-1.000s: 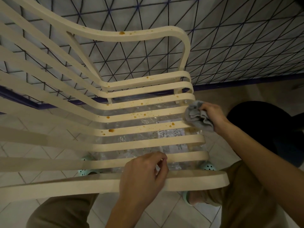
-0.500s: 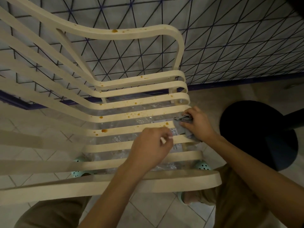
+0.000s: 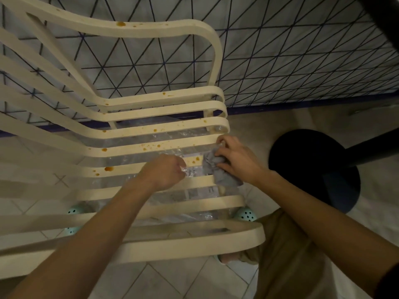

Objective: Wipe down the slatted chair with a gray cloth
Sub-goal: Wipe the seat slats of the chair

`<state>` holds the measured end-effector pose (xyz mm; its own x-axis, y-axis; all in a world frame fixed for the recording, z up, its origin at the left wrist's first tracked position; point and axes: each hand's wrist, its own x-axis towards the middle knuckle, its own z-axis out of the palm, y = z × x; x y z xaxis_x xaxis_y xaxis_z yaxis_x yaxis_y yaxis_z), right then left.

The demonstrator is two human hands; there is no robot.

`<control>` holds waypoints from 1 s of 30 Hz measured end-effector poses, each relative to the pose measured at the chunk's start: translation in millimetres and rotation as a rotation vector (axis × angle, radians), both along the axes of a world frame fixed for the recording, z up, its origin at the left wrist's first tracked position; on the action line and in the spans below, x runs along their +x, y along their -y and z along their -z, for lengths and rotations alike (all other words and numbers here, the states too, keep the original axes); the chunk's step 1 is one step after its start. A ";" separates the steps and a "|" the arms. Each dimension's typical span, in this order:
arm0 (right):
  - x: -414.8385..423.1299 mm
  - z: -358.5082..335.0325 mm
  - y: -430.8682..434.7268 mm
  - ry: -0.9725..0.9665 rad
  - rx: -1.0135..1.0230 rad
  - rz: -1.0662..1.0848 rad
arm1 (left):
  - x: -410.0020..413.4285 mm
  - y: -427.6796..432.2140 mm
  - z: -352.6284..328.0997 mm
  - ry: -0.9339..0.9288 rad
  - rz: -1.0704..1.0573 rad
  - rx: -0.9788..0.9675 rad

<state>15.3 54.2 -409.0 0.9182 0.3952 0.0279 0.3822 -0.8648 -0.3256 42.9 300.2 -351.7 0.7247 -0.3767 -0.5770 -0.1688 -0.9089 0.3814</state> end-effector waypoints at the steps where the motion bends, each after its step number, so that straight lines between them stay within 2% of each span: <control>1: 3.0 2.7 -2.6 0.017 -0.012 -0.016 | 4.1 -7.3 3.6 0.010 -0.008 0.036; 3: 4.8 8.1 -10.3 0.011 0.003 -0.035 | 3.5 -14.8 8.9 -0.013 0.065 0.109; 7: -3.7 19.9 -13.0 0.064 0.015 -0.051 | -19.0 -6.4 17.6 -0.226 0.375 0.223; 13: -9.3 27.1 -0.3 0.125 -0.034 -0.190 | -30.2 -2.3 20.6 -0.272 0.474 0.340; 19: 1.6 33.2 -18.8 0.102 -0.074 -0.237 | -29.3 1.4 -0.1 -0.361 0.389 0.198; 22: 4.3 31.2 -24.1 0.114 -0.080 -0.267 | -40.8 -13.4 -26.3 -0.250 0.296 0.035; 26: -0.3 21.5 -7.0 0.112 -0.058 -0.290 | -73.5 -58.1 -51.7 -0.147 0.045 -0.237; 30: -1.5 15.7 -7.8 0.139 -0.092 -0.267 | -67.3 -67.9 -45.0 -0.087 -0.136 -0.326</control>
<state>13.9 62.0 -424.7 0.7712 0.6289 0.0988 0.6355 -0.7510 -0.1795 -24.4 368.1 -306.7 0.7344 -0.4545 -0.5040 -0.0092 -0.7492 0.6622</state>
